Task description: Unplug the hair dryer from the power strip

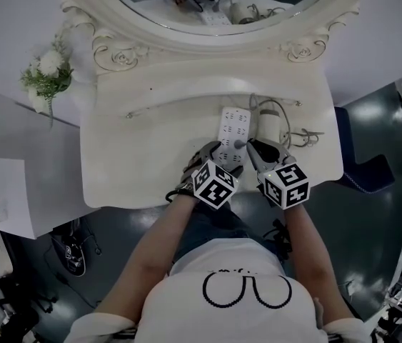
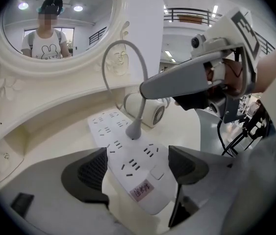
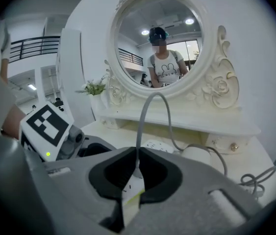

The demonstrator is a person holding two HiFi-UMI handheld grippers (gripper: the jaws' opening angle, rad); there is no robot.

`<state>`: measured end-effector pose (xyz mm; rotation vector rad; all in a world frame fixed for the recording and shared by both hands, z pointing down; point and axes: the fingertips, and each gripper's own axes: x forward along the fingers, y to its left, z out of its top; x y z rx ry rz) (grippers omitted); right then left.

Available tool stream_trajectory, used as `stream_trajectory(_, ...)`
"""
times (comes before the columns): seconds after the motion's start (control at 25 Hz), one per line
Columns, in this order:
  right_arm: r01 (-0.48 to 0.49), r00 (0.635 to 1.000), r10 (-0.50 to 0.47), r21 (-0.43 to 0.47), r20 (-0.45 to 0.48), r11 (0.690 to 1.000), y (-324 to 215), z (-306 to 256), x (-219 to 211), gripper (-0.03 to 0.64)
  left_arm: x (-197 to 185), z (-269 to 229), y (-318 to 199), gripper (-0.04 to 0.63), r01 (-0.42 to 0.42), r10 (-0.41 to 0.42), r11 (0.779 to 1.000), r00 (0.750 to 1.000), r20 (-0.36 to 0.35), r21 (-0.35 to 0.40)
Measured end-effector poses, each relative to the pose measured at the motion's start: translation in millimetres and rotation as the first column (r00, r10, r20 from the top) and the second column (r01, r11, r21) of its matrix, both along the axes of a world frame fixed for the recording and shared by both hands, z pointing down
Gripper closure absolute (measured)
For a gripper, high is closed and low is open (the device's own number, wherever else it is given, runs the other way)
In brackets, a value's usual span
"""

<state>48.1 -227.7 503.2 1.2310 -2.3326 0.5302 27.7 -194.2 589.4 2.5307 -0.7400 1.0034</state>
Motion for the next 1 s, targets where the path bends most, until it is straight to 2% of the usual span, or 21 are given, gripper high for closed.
stream_trajectory(0.12,0.029,0.999,-0.031,0.049,0.028,0.998,8.4,-16.2,-10.8,0.594,0.3,0.1,-0.2,0.209,-0.004,0.004,1.0,1.0,0.007,0.0)
stream_trajectory(0.32,-0.015,0.998,0.01,0.08,0.06,0.997,-8.7,-30.5,-8.5,0.594,0.9,0.3,0.3,0.209,-0.007,0.007,1.0,1.0,0.011,-0.003)
stream_trajectory(0.44,-0.063,0.995,0.054,0.097,0.085,0.993,-14.0,-44.2,8.9,0.592,0.1,0.4,0.6,0.209,-0.009,0.009,1.0,1.0,0.012,-0.004)
stream_trajectory(0.6,-0.178,0.977,0.169,0.059,0.133,0.982,-17.2,-52.3,53.7,0.591,-0.1,-0.1,1.1,0.209,-0.011,0.011,1.0,1.0,0.016,-0.009)
stream_trajectory(0.68,-0.229,0.958,0.229,-0.021,0.173,0.973,-13.6,-48.9,76.8,0.591,0.0,-0.3,1.5,0.209,-0.012,0.012,1.0,1.0,0.021,-0.013)
stream_trajectory(0.72,-0.245,0.938,0.261,-0.097,0.229,0.965,-10.3,-46.2,85.7,0.591,0.3,-0.5,1.3,0.209,-0.012,0.012,1.0,1.0,0.022,-0.013)
stream_trajectory(0.8,-0.231,0.866,0.327,-0.276,0.38,0.933,-2.6,-41.1,97.3,0.591,0.8,-1.1,0.6,0.209,-0.011,0.011,1.0,1.0,0.024,-0.013)
stream_trajectory(0.84,-0.212,0.829,0.353,-0.34,0.433,0.916,1.2,-38.4,102.0,0.591,0.8,-1.1,0.4,0.209,-0.01,0.01,1.0,1.0,0.026,-0.013)
stream_trajectory(0.88,-0.203,0.809,0.374,-0.381,0.453,0.902,4.2,-34.2,108.6,0.591,0.7,-1.0,0.4,0.209,-0.01,0.01,1.0,1.0,0.029,-0.015)
stream_trajectory(0.92,-0.211,0.807,0.392,-0.404,0.441,0.89,6.3,-27.9,117.7,0.591,0.9,-0.8,0.5,0.209,-0.01,0.01,1.0,0.999,0.031,-0.017)
stream_trajectory(1.0,-0.26,0.832,0.424,-0.423,0.358,0.868,7.7,-11.1,140.2,0.591,1.9,-0.7,0.8,0.209,-0.011,0.012,1.0,0.999,0.032,-0.021)
